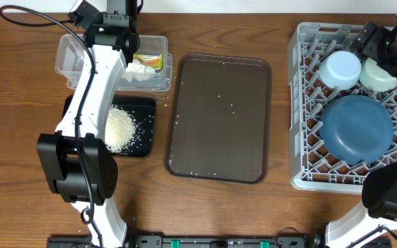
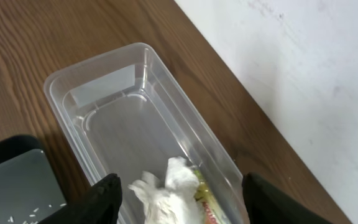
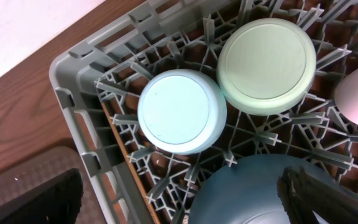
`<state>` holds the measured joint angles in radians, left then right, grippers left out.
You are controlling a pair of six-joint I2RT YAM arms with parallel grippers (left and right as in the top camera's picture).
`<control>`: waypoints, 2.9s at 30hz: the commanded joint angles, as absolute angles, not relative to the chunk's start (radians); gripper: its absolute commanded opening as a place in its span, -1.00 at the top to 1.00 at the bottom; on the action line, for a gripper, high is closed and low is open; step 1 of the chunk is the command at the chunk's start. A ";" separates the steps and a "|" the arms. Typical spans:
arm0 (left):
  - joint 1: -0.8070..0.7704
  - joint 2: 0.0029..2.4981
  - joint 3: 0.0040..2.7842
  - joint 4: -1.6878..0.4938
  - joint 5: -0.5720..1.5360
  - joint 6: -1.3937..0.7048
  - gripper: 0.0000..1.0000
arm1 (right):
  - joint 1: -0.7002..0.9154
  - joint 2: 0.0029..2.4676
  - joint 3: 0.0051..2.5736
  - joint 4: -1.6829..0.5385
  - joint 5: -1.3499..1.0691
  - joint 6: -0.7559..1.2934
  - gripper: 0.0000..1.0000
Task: Sort waste into correct bins and load items into the dishwasher rack
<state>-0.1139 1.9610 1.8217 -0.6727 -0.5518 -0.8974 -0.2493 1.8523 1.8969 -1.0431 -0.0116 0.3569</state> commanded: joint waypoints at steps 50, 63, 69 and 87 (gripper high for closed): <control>-0.254 0.876 1.048 -1.262 -0.346 -0.922 -0.81 | -0.244 1.846 1.915 -1.044 -0.015 0.369 -0.98; -0.274 0.855 0.973 -1.209 -0.321 -0.624 -0.82 | -0.243 1.846 1.915 -1.044 -0.015 0.369 -0.99; -0.261 0.683 0.736 -0.864 -0.229 -0.377 -0.82 | -0.249 1.846 1.915 -1.044 -0.015 0.369 -0.98; -0.012 0.287 0.251 -0.302 0.190 0.030 -0.83 | -0.248 1.846 1.915 -1.045 -0.015 0.369 -0.98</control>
<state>-0.0174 0.3199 0.2611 -0.3248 0.1635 -0.0021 -0.2493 1.8523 1.8973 -1.0431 -0.0116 0.3569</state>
